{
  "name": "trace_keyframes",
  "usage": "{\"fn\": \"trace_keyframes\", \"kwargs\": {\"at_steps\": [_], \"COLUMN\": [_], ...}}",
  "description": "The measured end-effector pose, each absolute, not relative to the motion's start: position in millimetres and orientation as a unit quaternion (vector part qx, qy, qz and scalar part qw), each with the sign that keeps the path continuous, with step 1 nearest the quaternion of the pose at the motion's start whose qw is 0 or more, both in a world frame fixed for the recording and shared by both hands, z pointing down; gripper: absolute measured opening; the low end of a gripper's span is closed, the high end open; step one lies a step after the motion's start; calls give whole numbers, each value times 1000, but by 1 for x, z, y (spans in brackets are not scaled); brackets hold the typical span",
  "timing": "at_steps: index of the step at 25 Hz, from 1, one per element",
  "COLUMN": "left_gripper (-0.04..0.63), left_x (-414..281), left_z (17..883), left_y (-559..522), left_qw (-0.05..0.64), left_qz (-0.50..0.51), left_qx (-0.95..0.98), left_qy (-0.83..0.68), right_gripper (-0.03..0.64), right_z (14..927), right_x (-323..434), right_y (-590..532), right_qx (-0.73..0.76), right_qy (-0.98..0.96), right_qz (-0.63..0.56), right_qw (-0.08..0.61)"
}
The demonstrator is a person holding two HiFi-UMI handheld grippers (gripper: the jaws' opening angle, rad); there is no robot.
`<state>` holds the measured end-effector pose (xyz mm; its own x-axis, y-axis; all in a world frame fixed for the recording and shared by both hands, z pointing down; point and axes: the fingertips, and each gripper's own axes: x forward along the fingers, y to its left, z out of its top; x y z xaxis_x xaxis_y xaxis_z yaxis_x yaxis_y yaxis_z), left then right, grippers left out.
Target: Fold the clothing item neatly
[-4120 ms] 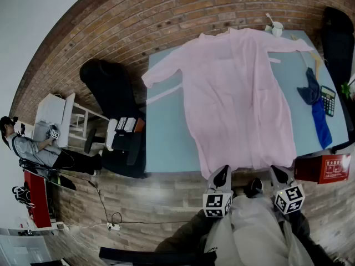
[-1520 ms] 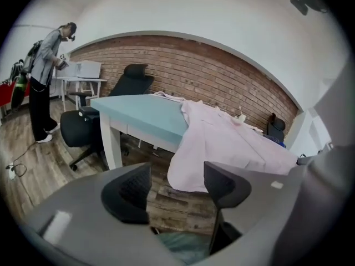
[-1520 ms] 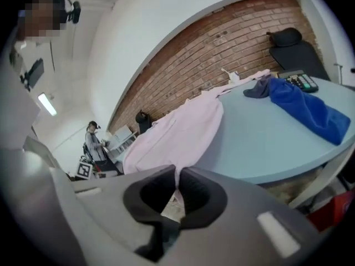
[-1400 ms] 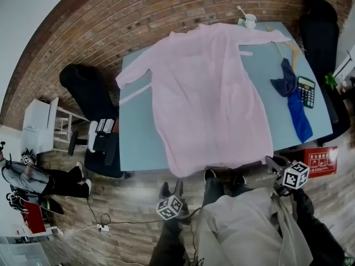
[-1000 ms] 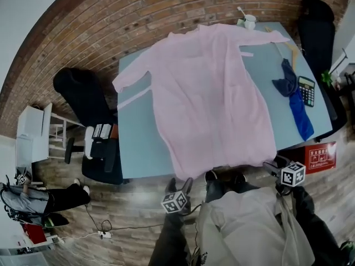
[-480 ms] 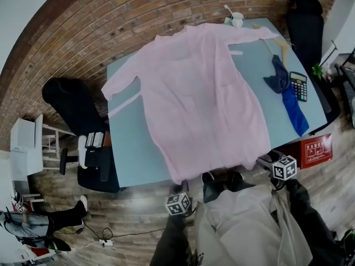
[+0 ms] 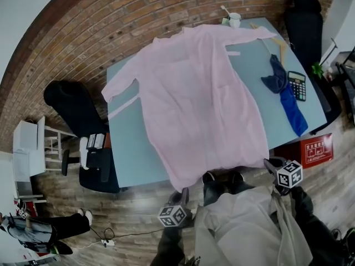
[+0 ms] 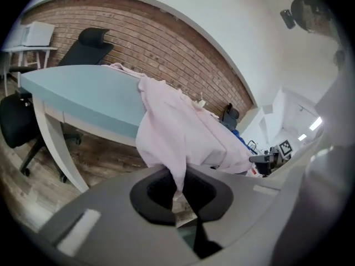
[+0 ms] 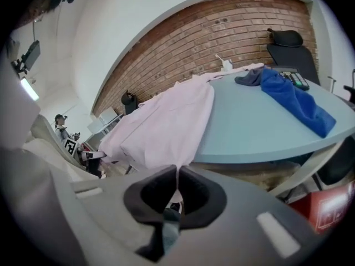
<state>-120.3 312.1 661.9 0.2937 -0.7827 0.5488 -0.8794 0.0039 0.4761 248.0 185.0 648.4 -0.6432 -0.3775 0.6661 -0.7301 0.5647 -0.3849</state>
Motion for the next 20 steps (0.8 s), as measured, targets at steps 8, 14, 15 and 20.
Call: {"fn": "trace_keyframes", "kwargs": {"at_steps": [8, 14, 15, 20], "left_gripper": [15, 16, 15, 16], "left_x": [-104, -108, -110, -120], "left_z": [560, 498, 492, 458], "left_y": [303, 269, 262, 215], "left_qw": [410, 416, 419, 437], "left_qz": [-17, -80, -96, -167], "left_qx": [760, 759, 756, 738], "left_qy": [-504, -494, -493, -486], "right_gripper": [8, 8, 8, 8], "right_z": [558, 496, 488, 457], "right_x": [239, 219, 216, 188], "right_y": [182, 155, 148, 108], "right_qx": [248, 193, 185, 148], "right_qy": [-879, -890, -888, -864], "right_qz": [361, 392, 404, 471], "right_qw": [187, 130, 122, 103]}}
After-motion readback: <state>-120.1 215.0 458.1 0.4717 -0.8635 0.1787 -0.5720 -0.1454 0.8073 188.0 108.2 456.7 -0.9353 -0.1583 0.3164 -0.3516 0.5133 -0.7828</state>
